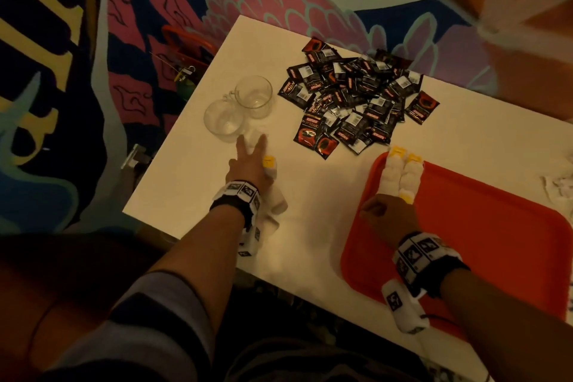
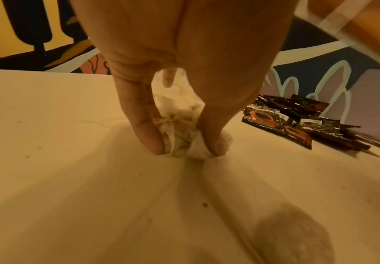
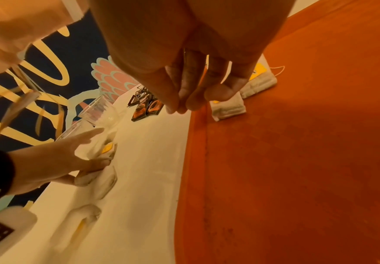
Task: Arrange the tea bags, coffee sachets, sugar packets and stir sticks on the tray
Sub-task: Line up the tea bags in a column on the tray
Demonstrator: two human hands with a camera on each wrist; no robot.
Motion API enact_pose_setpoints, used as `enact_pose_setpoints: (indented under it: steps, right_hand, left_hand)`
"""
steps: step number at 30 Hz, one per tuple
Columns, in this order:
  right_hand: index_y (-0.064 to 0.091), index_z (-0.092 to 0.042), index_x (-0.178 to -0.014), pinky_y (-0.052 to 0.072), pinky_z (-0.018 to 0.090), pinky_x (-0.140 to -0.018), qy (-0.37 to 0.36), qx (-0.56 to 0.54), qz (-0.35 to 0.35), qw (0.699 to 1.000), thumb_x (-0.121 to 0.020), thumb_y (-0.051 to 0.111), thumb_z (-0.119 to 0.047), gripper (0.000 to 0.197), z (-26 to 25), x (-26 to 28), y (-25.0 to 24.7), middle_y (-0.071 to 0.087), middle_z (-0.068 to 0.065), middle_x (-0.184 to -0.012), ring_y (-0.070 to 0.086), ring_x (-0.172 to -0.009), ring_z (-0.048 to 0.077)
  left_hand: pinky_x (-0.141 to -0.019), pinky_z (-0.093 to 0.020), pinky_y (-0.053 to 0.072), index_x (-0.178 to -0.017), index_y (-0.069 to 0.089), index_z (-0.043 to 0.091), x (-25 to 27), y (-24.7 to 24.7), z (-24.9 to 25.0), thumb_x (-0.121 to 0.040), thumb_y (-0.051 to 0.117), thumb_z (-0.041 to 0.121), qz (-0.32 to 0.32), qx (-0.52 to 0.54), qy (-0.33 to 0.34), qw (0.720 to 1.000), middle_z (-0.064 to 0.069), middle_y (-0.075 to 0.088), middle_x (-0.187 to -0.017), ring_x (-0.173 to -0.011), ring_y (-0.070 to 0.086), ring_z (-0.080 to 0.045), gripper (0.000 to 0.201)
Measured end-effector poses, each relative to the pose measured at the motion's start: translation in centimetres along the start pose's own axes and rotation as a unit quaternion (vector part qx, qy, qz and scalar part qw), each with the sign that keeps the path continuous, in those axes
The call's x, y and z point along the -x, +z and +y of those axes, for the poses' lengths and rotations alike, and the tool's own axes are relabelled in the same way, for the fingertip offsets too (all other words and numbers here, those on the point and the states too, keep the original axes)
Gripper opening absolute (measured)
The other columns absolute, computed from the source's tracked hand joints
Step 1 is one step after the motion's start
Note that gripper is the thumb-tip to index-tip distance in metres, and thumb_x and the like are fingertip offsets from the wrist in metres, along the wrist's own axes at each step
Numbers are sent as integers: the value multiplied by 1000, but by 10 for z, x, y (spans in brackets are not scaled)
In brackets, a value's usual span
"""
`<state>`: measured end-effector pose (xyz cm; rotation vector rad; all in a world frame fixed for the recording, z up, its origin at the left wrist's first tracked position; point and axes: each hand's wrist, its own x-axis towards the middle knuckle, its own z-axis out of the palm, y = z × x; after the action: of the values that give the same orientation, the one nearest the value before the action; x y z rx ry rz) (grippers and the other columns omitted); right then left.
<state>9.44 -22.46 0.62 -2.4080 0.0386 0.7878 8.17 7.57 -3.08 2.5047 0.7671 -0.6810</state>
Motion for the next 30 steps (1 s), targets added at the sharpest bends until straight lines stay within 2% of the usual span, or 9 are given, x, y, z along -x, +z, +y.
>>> enact_pose_setpoints:
  steps: [3,6,9,12,15,18,22,25,30]
  right_hand:
    - [72,-18,-93,42,21,-71,-9,18,8,1000,-87,69,-14,7,-6,1,4,61,-3,-87,54,-82,11]
    - [72,-19,-92,44,24,-73,-5,20,2,1000,-87,69,-15,6,-14,2,6,60,-5,-85,55,-82,12]
    - [70,-22,-91,42,23,-73,-4,27,-8,1000,-87,70,-20,5,-21,4,7,59,-8,-84,54,-83,10]
    - [70,-23,-90,43,23,-75,-13,23,-10,1000,-87,71,-20,4,-30,5,7,61,-7,-86,55,-84,9]
    - [70,-21,-91,41,15,-69,-26,15,-19,999,-87,71,-19,5,-39,5,5,61,-8,-83,54,-78,4]
    - [68,-24,-87,36,7,-59,-46,-12,-32,998,-86,72,-19,6,-49,6,1,62,-12,-80,54,-74,-1]
    - [68,-22,-87,42,11,-60,-71,-90,-17,993,-85,73,-20,6,-64,9,-10,64,-14,-77,59,-69,0]
    - [64,-23,-100,54,23,-67,-69,-202,-2,977,-81,77,-26,23,-78,11,-21,65,-10,-96,64,-81,7]
    - [44,-32,-134,59,44,-78,-36,-348,-101,931,-75,83,-25,71,-95,20,-41,47,-5,-134,61,-108,22]
  left_hand:
    - [-107,-47,41,-145,40,43,-10,-2,-3,-86,67,29,-7,-9,64,998,1,14,-163,-131,42,-39,66]
    - [-95,-38,46,-122,67,20,-12,0,-4,-89,64,19,38,-5,115,993,-9,50,-132,-115,56,-36,33]
    - [-85,-34,44,-109,72,9,-5,-4,-3,-89,63,14,70,54,101,991,-15,62,-113,-105,59,-35,22]
    - [-73,-27,39,-92,70,13,4,-7,-2,-86,62,11,66,189,62,978,-6,65,-91,-87,57,-25,10]
    - [-63,-30,39,-64,57,24,16,-12,8,-74,60,11,19,436,14,900,1,54,-67,-69,50,-22,16]
    - [-53,-27,40,-77,52,18,33,-21,27,-82,52,-5,-30,627,-44,777,-2,50,-67,-59,49,-19,24]
    - [-40,-20,33,-80,48,13,57,-34,52,-83,36,-5,-118,730,-81,668,-5,52,-71,-45,39,-14,22]
    - [-35,-14,26,-70,51,10,77,-43,76,-75,32,-1,-171,758,-80,625,-7,58,-66,-35,35,-13,22]
    - [-36,-14,19,-54,58,8,105,-49,114,-57,35,10,-216,784,-28,581,-6,54,-57,-37,35,-14,23]
